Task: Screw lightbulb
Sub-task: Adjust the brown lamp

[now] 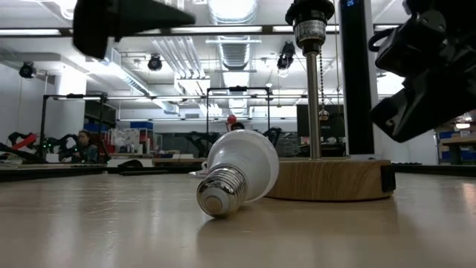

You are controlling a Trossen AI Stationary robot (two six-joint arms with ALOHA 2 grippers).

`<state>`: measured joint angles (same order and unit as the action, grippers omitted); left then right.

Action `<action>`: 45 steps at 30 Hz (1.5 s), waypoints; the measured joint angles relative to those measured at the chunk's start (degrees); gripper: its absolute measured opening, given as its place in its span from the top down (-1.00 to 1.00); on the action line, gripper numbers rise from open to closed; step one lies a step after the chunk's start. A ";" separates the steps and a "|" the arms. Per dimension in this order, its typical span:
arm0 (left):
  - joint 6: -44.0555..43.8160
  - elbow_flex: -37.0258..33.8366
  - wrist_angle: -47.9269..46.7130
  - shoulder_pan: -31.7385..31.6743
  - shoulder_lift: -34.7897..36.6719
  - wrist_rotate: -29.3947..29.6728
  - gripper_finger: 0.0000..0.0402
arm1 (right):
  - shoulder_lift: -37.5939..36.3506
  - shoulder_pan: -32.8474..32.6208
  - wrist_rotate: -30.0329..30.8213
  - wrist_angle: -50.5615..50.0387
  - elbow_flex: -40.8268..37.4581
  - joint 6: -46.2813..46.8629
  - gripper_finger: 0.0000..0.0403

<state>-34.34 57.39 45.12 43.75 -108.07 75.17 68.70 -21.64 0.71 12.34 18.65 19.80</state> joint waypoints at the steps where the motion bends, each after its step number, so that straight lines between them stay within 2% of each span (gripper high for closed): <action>1: 1.98 0.00 1.84 0.02 0.00 -2.29 -0.58 | -0.07 0.00 0.46 0.13 0.04 -0.18 0.99; 3: 5.01 0.02 4.60 -0.07 0.04 -4.01 -0.58 | -0.43 0.01 1.05 0.09 0.04 -0.45 0.99; 7: 9.68 0.02 4.51 -0.20 0.13 -0.77 -0.58 | -0.70 0.01 1.45 0.46 0.07 -0.80 0.99; 14: -3.24 -0.04 -2.84 -0.71 0.00 -2.75 -0.58 | -0.78 -0.01 2.19 0.50 0.07 -0.97 0.99; 17: -4.83 -0.04 -3.69 -1.18 -0.02 -7.02 -0.58 | -0.78 -0.11 2.29 0.48 0.07 -1.24 0.99; 22: -4.06 -0.04 -3.64 -2.37 -0.02 -9.97 -0.55 | -0.78 -1.31 2.33 0.12 0.09 -2.81 0.99; 24: -2.11 0.13 -3.64 -2.45 -0.02 -10.18 -0.45 | -0.85 -2.23 2.30 -1.97 0.09 -1.67 0.99; 27: -0.16 0.44 -3.62 -2.31 0.01 -10.06 -0.19 | -1.47 -4.05 2.35 -5.37 -0.10 0.55 1.00; 31: -0.24 0.33 -6.53 -2.40 0.00 -11.13 0.31 | -1.26 -6.65 2.47 -1.67 -0.24 -0.31 1.00; 35: -6.02 0.24 -13.24 -3.16 -0.26 -11.19 0.85 | 0.70 -7.29 3.88 2.76 -0.24 -0.69 1.00; 36: -7.03 0.23 -14.00 -3.28 -0.26 -11.04 0.92 | 1.28 -7.29 3.99 3.58 -0.24 -0.68 1.00; 41: -6.57 0.33 -14.09 -3.31 -0.26 -5.61 0.92 | 6.13 -7.25 3.98 8.31 -0.21 -1.22 1.00; 45: -5.80 0.37 -14.09 -3.55 -0.26 -2.44 0.98 | 11.91 -7.25 4.18 9.48 1.28 -1.93 1.00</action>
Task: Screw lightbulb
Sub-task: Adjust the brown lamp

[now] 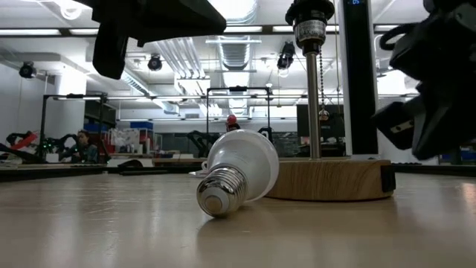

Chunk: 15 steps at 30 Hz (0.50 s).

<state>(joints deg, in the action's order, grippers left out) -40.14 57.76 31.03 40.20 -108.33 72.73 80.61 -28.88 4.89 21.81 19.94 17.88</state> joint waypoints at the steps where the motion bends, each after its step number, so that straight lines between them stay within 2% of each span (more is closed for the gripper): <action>1: -0.02 0.00 0.00 -0.04 0.00 0.67 0.99 | 1.55 0.00 0.39 0.24 0.72 -0.08 1.00; 6: 0.07 -0.04 0.00 -0.26 0.00 2.67 0.99 | 8.37 0.00 2.04 2.22 4.25 -1.19 1.00; 10: 0.31 -0.04 0.01 -0.25 0.00 3.33 1.00 | 11.23 -0.05 8.33 2.69 5.86 0.22 1.00; 15: 1.33 0.27 0.00 -0.24 0.00 3.35 1.00 | 10.43 0.93 15.90 3.00 5.98 1.41 1.00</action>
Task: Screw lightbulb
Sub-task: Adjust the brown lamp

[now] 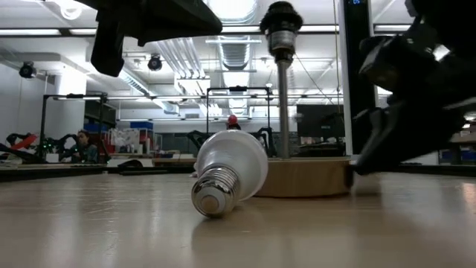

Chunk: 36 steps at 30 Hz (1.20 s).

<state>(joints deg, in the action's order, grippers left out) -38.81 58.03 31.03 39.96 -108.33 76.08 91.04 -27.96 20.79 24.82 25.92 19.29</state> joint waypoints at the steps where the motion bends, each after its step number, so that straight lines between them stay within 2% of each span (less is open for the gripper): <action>1: 0.42 0.04 0.02 -0.01 0.00 0.00 1.00 | -0.47 0.52 1.06 -0.02 0.04 -0.16 1.00; 6: 1.13 0.04 -0.58 0.01 0.01 -0.04 1.00 | -0.91 5.13 2.64 0.05 1.95 -2.91 1.00; 10: 1.03 0.04 -0.87 0.55 0.08 0.01 1.00 | -1.85 7.43 -2.16 -1.18 2.10 -4.56 1.00; 13: 0.86 0.04 -1.25 1.23 0.33 0.02 1.00 | -4.01 6.37 -5.70 -3.57 2.04 -3.98 1.00; 19: -1.17 -0.48 -3.28 1.13 0.33 0.08 1.00 | -5.14 0.77 -5.77 -3.71 2.04 -1.28 1.00; 25: -2.72 -0.64 -3.23 0.70 0.33 4.30 1.00 | 1.61 -0.42 -3.84 2.38 4.23 -0.29 1.00; 30: -3.87 -0.68 -3.21 0.68 0.33 6.05 1.00 | 8.69 -0.42 -3.28 3.12 7.41 -0.29 1.00; 36: -3.82 -0.81 -3.32 0.68 0.33 6.07 1.00 | 13.68 -0.07 3.26 4.46 9.75 0.18 1.00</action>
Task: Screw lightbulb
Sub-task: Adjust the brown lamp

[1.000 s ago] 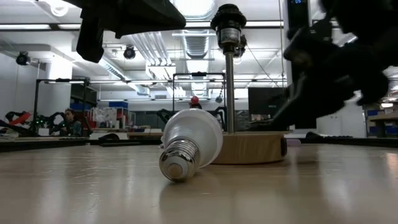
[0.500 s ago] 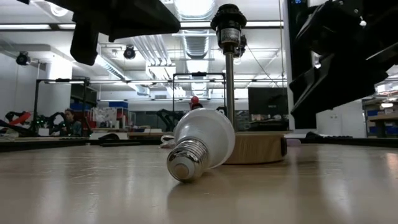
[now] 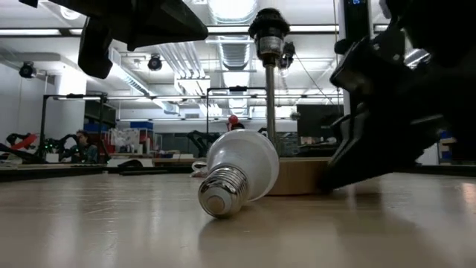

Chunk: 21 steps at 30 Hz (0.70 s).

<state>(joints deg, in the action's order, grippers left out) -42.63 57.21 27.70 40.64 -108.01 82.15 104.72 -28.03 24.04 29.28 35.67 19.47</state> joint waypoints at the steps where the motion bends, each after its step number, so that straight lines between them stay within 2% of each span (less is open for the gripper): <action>1: 0.04 -0.04 -0.21 0.00 0.00 -0.02 1.00 | 0.45 0.37 1.47 0.15 0.34 -0.02 1.00; 6: 0.19 -0.04 -0.42 0.23 0.00 -0.27 1.00 | -0.25 3.66 5.51 0.41 1.49 -1.74 1.00; 9: 0.31 -0.04 -0.59 0.31 0.00 -3.47 1.00 | -0.33 7.53 6.14 0.14 2.18 -3.51 1.00; 11: 0.03 -0.04 -0.66 0.29 0.00 -7.84 1.00 | -0.21 9.80 5.73 0.43 2.44 -4.41 1.00; 15: -2.32 -0.04 -0.71 0.22 0.00 -18.16 1.00 | -0.74 11.65 0.22 -0.06 1.93 -4.96 1.00; 19: -8.81 -0.04 -0.75 0.21 0.00 -30.91 1.00 | -5.56 10.28 -0.86 -3.97 1.43 -5.18 1.00; 21: -13.54 0.11 -1.03 0.15 0.00 -35.23 1.00 | -8.65 9.38 -0.99 -8.46 1.12 -5.08 1.00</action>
<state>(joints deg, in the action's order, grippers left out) -56.17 57.32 26.68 40.80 -108.01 46.92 96.07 -18.65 23.05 20.82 36.80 14.39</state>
